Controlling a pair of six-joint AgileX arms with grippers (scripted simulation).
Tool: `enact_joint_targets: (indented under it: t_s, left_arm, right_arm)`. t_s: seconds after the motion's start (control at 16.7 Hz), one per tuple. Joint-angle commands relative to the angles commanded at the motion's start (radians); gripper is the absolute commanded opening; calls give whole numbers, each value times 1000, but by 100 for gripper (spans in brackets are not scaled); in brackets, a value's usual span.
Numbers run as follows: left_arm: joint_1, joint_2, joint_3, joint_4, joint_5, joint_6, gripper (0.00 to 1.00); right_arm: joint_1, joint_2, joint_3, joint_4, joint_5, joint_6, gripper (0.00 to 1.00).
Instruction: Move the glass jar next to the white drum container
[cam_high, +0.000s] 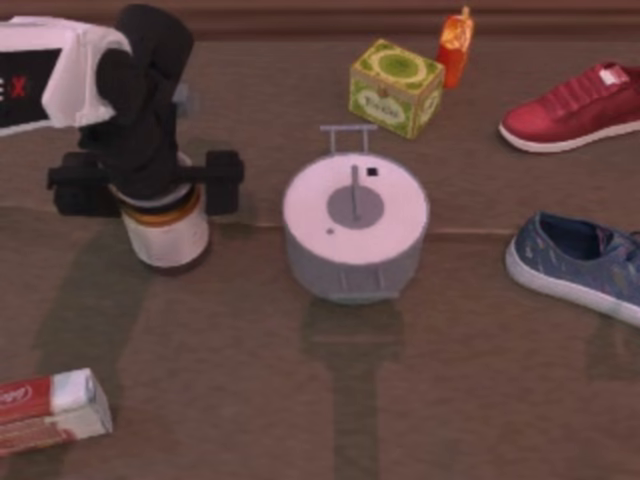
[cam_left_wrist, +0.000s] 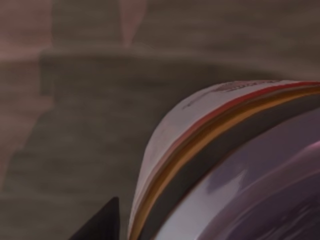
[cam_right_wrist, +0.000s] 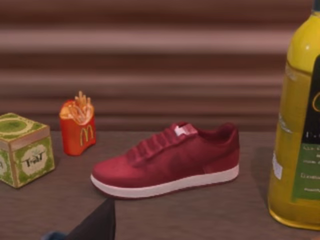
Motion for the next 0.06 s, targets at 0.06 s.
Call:
enact_joint_targets:
  t_s: [0.06]
  left_arm:
    - [0,0,0,0,0,0,100]
  right_arm:
    - [0,0,0,0,0,0,100]
